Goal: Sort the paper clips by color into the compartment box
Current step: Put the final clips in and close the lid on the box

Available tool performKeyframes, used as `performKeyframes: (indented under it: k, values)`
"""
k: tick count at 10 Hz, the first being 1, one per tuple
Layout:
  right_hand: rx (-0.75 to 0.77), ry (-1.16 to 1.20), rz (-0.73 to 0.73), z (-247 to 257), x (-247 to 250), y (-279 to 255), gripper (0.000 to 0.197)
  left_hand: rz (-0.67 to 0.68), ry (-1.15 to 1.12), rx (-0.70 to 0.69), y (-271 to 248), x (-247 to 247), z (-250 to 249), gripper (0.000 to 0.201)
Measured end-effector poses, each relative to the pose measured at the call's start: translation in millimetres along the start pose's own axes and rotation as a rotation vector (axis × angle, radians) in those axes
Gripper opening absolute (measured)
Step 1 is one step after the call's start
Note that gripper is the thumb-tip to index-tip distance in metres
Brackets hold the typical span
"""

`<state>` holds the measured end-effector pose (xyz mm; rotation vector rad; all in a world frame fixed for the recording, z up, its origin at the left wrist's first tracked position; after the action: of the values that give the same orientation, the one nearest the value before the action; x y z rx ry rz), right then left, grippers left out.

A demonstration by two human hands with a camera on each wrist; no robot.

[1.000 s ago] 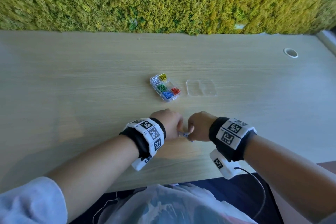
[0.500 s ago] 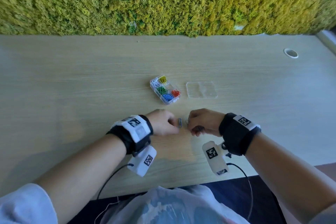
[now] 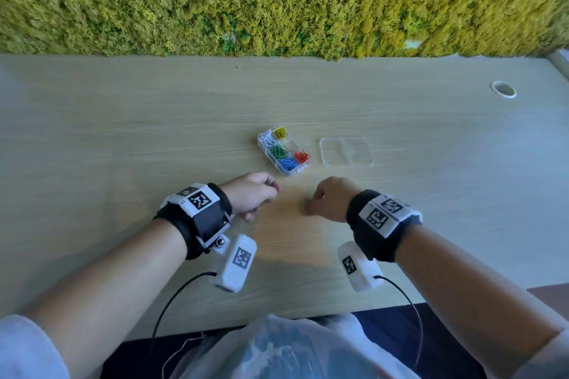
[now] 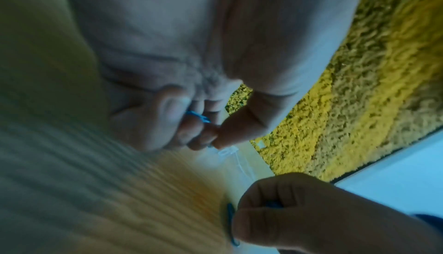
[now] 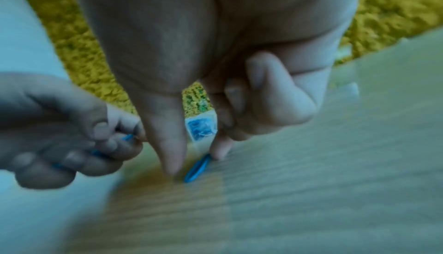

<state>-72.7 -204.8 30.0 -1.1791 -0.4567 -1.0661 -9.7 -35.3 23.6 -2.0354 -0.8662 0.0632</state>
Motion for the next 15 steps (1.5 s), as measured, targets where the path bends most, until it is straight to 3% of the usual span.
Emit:
performKeyframes:
  k: [2, 4, 5, 7, 8, 10, 11, 12, 15]
  values:
    - [-0.007, -0.138, 0.016, 11, -1, 6, 0.034, -0.222, 0.592, 0.032, 2, 19, -4, 0.018]
    - [0.035, -0.067, 0.100, 6, -1, 0, 0.033, -0.249, 0.748, 0.061, -1, 33, -34, 0.020]
    - [0.093, -0.046, 0.095, 2, -4, -2, 0.033, -0.281, 0.774, 0.018, 3, 28, -60, 0.020]
    - [0.085, 0.037, 0.098, -2, -7, -9, 0.016, -0.403, 0.983, -0.137, 28, 4, -101, 0.038]
    - [0.154, -0.055, 0.163, -1, -6, -7, 0.021, -0.397, 1.093, -0.155, 36, 0, -110, 0.038]
    - [0.145, -0.014, 0.151, -8, -4, -2, 0.018, -0.370, 1.198, -0.235, 46, 0, -118, 0.038]
    - [0.155, -0.038, 0.212, -8, 3, -2, 0.033, -0.317, 1.217, -0.265, 45, 2, -120, 0.040]
    - [0.178, -0.052, 0.279, -7, 8, -3, 0.038, -0.315, 1.185, -0.301, 46, 2, -120, 0.040]
    - [0.225, -0.074, 0.280, -10, 6, -2, 0.033, -0.315, 1.024, -0.385, 43, 3, -116, 0.056]
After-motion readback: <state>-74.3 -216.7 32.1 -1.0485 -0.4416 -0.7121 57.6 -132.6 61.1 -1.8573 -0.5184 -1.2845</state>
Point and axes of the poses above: each hand's wrist, its own y-axis towards the middle knuckle, its own x-axis out of the back of the hand, z = x × y, the point moved 1 cm from there along y, towards the middle knuckle, and after that the axes turned 12 degrees about x, right-handed, at the moved point
